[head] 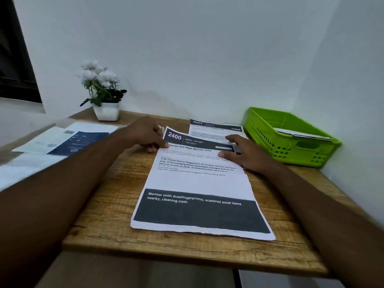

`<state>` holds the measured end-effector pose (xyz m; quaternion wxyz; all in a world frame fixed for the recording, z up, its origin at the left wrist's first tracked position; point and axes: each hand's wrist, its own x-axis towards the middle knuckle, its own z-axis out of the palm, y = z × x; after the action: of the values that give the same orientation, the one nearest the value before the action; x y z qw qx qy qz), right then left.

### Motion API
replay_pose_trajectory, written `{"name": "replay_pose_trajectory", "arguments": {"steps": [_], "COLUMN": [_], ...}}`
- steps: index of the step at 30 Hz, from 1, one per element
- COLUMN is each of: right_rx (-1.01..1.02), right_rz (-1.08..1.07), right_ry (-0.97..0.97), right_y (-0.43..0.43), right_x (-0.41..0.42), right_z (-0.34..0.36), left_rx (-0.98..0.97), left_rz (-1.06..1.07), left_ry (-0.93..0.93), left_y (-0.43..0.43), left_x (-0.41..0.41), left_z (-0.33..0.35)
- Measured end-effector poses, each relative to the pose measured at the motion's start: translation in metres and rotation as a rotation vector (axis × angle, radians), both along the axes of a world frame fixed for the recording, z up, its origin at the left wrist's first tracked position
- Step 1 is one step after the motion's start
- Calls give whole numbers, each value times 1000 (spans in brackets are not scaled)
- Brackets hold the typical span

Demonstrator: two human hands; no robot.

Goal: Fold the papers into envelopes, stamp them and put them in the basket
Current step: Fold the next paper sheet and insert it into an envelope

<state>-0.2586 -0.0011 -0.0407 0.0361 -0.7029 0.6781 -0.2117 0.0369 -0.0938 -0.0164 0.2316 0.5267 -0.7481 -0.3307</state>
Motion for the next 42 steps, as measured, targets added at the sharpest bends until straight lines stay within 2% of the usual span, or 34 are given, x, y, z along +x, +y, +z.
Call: {"name": "replay_pose_trajectory", "arguments": {"steps": [3, 7, 9, 13, 19, 28, 35, 38, 42], "right_rx": [-28, -154, -236, -329, -281, -68, -21, 29, 39], "right_rz": [-14, 52, 88, 135, 269, 352, 359, 325, 306], "right_ry": [-64, -339, -409, -334, -289, -235, -137, -147, -242], "right_y": [-1, -2, -2, 1, 16, 24, 24, 25, 28], "right_x": [-2, -4, -5, -7, -6, -9, -7, -6, -2], "right_z": [-1, -3, -3, 0, 5, 9, 12, 14, 15], "left_rx": [46, 64, 78, 75, 34, -32, -158, -239, -221], "left_rz": [-22, -83, -111, -142, -153, -243, -266, -277, -294], "left_ry": [61, 98, 109, 84, 67, -47, -145, -202, -226], "left_y": [-2, 0, 4, 11, 16, 22, 28, 31, 30], "left_x": [6, 15, 17, 21, 25, 28, 15, 10, 6], "left_z": [0, 0, 1, 5, 7, 11, 9, 8, 3]}}
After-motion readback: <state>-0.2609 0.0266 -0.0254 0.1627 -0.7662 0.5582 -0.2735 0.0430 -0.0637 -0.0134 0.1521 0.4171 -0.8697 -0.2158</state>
